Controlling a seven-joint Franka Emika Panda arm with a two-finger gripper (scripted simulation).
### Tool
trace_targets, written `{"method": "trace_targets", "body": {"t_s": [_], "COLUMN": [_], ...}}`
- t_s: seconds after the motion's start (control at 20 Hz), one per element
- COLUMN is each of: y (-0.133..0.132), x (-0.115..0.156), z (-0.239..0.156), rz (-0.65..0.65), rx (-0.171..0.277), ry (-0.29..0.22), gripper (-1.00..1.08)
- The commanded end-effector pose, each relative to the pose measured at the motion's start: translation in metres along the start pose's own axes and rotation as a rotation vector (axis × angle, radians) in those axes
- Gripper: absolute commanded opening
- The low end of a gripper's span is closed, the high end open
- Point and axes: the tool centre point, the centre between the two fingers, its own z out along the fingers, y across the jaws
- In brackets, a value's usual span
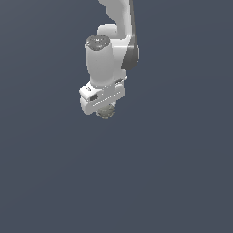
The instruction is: Pick up the object and move it to a goal position.
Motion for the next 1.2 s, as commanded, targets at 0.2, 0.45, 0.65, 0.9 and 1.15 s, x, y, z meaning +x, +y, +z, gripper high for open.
{"method": "trace_targets", "body": {"t_s": [0.2, 0.45, 0.65, 0.9, 1.15], "y": [-0.008, -0.012, -0.015, -0.016, -0.017], "x": [-0.007, -0.010, -0.013, -0.014, -0.015], "z": [-0.074, -0.126, -0.160, -0.190, -0.207], "rz": [-0.001, -0.001, -0.001, 0.000, 0.000], "rx": [0.001, 0.001, 0.001, 0.001, 0.001], "ry": [0.000, 0.001, 0.001, 0.000, 0.000], "gripper": [-1.00, -1.00, -1.00, -1.00, -1.00]}}
